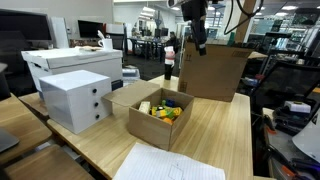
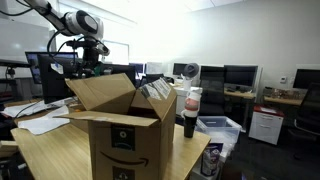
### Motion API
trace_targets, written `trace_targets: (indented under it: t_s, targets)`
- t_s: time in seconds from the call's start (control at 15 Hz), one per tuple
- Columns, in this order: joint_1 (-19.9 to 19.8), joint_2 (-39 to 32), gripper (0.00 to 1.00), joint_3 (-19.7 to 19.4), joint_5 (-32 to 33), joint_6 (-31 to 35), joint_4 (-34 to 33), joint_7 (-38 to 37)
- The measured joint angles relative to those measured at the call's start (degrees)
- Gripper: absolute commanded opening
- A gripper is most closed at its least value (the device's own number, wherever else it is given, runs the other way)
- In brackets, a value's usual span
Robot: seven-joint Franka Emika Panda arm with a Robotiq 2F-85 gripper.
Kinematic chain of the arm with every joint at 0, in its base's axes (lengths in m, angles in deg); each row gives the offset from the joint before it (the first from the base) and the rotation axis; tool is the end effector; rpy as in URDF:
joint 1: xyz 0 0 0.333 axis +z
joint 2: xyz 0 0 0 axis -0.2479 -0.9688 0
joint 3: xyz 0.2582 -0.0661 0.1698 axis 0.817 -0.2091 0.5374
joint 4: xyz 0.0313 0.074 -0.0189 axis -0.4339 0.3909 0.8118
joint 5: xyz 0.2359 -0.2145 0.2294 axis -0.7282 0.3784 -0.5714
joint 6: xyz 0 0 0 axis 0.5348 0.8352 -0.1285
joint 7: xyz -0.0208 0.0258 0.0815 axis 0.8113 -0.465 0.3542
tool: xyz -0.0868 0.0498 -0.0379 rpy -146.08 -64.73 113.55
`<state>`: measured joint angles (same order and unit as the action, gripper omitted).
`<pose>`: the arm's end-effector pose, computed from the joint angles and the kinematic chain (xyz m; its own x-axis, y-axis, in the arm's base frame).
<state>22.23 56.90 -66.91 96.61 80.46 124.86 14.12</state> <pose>0.5022 0.1238 0.4355 0.8594 0.3751 -0.3474 0.4223 -0.9038 0.0691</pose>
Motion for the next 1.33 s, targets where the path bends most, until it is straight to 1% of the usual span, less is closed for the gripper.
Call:
trace_targets:
  t_s: [0.2, 0.4, 0.6, 0.8, 1.0, 1.33]
  targets:
    - [0.48, -1.18, 1.00, 0.63, 0.01, 0.98, 2.99, 0.01]
    - [0.66, -2.65, 1.00, 0.88, 0.01, 1.92, 4.31, -0.16]
    - [1.18, -6.28, 1.00, 1.50, -2.04, 3.42, 4.28, -4.68]
    - [2.40, -9.69, 1.00, 2.72, -7.71, 6.14, 3.63, -7.26]
    - [4.09, -12.64, 1.00, 4.10, -11.79, 8.18, 2.11, -8.80]
    - [6.96, -17.44, 1.00, 5.57, -14.53, 10.11, -2.37, -11.79]
